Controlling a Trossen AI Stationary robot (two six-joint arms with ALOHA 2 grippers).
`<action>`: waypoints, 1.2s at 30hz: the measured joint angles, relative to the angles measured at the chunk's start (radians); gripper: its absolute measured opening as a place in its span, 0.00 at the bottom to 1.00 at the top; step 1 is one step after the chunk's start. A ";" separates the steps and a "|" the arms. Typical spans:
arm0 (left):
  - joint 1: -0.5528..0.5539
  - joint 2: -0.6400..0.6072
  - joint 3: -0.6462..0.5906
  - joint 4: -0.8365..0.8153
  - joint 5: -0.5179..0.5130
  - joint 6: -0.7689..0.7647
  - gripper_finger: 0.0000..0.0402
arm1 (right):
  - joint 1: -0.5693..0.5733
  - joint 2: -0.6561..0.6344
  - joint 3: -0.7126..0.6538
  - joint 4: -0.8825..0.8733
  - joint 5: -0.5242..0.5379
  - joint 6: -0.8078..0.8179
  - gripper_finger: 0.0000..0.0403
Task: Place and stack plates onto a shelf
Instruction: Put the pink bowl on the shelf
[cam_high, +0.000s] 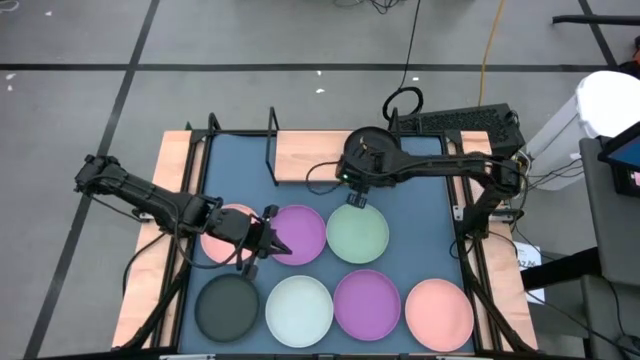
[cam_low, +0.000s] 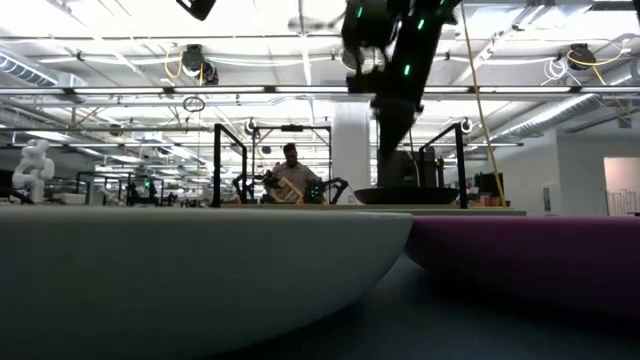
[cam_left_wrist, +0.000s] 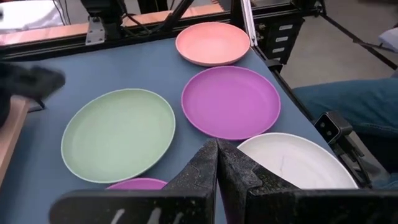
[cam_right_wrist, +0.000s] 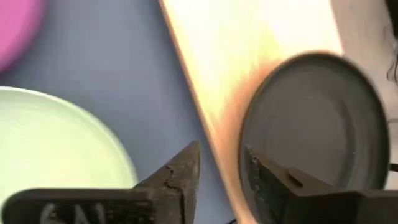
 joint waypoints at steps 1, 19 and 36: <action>0.000 0.000 0.000 -0.002 0.000 -0.003 0.03 | 0.018 -0.026 0.000 0.000 0.000 0.010 0.29; -0.049 0.000 0.000 -0.312 -0.113 -0.308 0.03 | 0.497 -0.374 -0.326 0.444 0.000 0.041 0.30; -0.193 0.000 -0.067 -0.518 -0.224 -0.679 0.38 | 0.532 -0.420 -0.386 0.438 0.000 -0.007 0.30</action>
